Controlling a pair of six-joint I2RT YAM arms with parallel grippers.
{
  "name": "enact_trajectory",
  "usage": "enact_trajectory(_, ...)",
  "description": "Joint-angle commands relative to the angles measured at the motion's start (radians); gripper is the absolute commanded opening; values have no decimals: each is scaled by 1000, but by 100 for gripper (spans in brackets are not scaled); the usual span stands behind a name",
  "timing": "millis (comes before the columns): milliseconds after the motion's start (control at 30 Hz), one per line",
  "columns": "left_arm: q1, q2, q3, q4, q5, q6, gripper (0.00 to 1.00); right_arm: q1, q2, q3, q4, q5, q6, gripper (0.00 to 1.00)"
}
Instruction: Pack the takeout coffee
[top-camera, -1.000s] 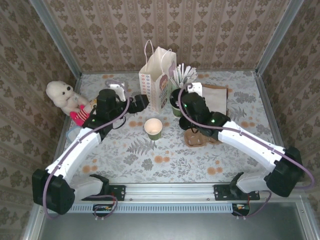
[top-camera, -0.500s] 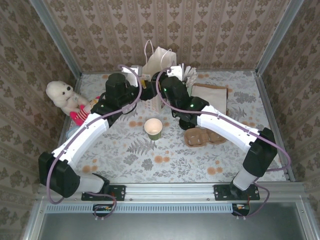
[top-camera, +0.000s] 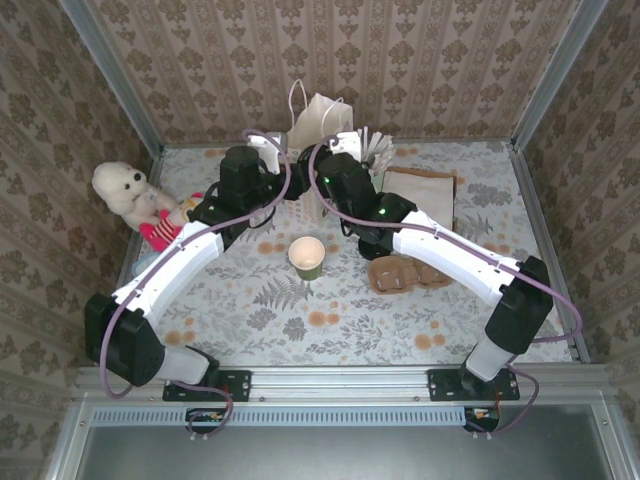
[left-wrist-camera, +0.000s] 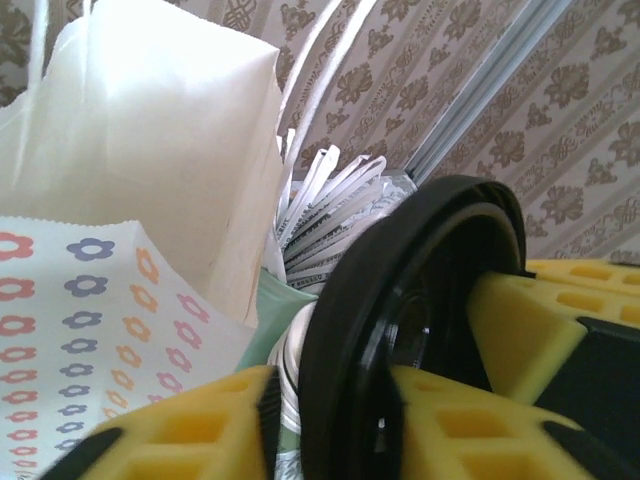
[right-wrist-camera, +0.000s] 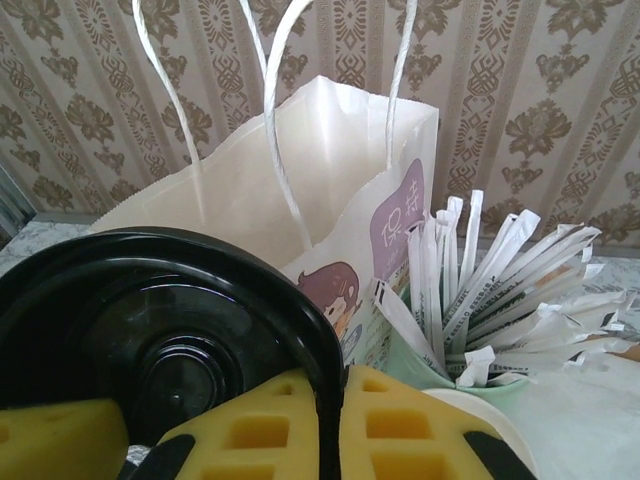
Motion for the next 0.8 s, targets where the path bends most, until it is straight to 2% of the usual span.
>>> enact_trajectory(0,-2,-6,28,-14,-11,35,23,1,-14,39,-17,-59,13,19)
enact_trajectory(100,-1,-17,25,-18,-2,107,19,-35,-59,8,-1,-219,1,41)
enact_trajectory(167,2,-33,22,-20,7,177,17,-76,-117,-53,32,-352,-59,62)
enact_trajectory(267,14,-47,28,-35,72,293,14,-182,-186,-82,-25,-675,-102,86)
enact_trajectory(400,29,-41,68,-99,170,426,6,-280,-257,-105,-80,-850,-156,92)
enact_trajectory(500,43,-42,81,-115,259,504,0,-297,-291,-105,-150,-965,-309,96)
enact_trajectory(633,45,-48,104,-143,315,588,0,-292,-281,-85,-162,-1008,-348,95)
enact_trajectory(767,47,-44,123,-158,332,617,0,-276,-229,-47,-177,-1041,-380,88)
